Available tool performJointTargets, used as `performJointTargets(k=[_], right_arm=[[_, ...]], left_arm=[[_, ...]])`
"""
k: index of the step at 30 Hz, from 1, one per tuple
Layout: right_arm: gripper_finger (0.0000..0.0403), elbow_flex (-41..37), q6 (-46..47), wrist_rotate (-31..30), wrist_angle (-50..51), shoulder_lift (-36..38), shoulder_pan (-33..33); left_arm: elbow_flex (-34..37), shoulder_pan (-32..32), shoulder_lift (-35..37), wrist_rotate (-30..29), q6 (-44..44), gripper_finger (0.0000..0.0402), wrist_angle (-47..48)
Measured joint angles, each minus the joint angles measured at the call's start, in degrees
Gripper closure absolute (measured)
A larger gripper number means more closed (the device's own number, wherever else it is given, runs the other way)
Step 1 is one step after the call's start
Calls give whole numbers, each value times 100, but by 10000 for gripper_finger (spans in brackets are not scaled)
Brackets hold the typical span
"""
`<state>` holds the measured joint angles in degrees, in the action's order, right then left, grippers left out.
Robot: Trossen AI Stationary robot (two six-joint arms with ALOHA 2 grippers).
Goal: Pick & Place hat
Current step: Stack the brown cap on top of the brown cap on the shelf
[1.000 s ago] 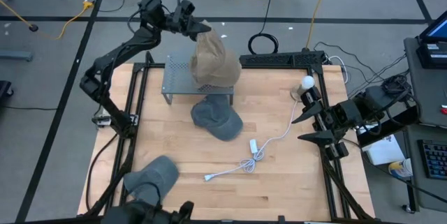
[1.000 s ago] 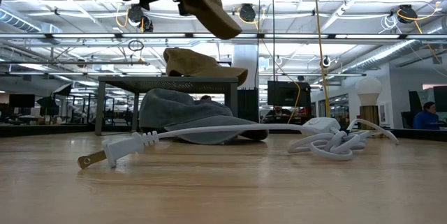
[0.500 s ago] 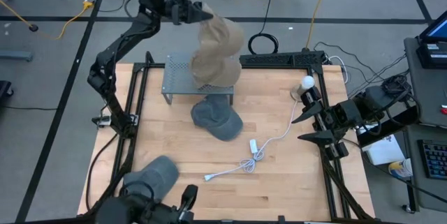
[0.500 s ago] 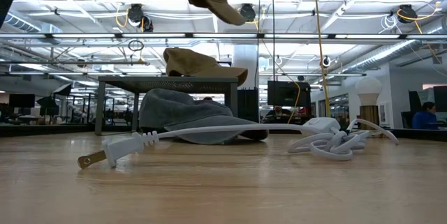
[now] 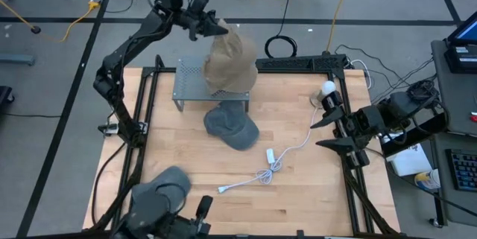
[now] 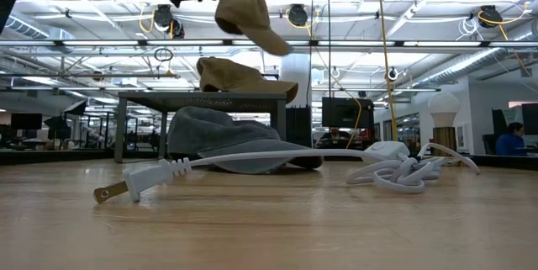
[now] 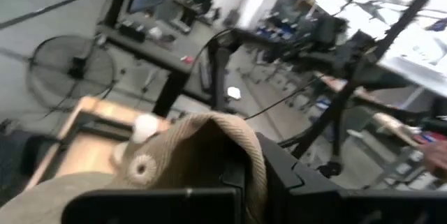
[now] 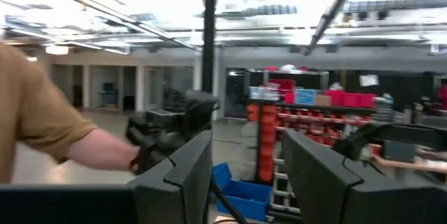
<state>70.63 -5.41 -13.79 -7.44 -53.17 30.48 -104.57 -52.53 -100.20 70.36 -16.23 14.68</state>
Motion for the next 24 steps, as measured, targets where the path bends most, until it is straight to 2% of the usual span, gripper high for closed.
performJointTargets(k=[6, 18, 24], right_arm=[[238, -145, 2, -433, -3, 0, -4], [238, -369, 170, -434, -117, 0, -4], [238, -369, 162, -434, -133, 0, -4]], left_arm=[[0, 63, -182, -125, 578, 389, 1236], [-2, 129, -321, 4, 603, 389, 1281], [-2, 69, -333, -516, 984, 389, 2141]])
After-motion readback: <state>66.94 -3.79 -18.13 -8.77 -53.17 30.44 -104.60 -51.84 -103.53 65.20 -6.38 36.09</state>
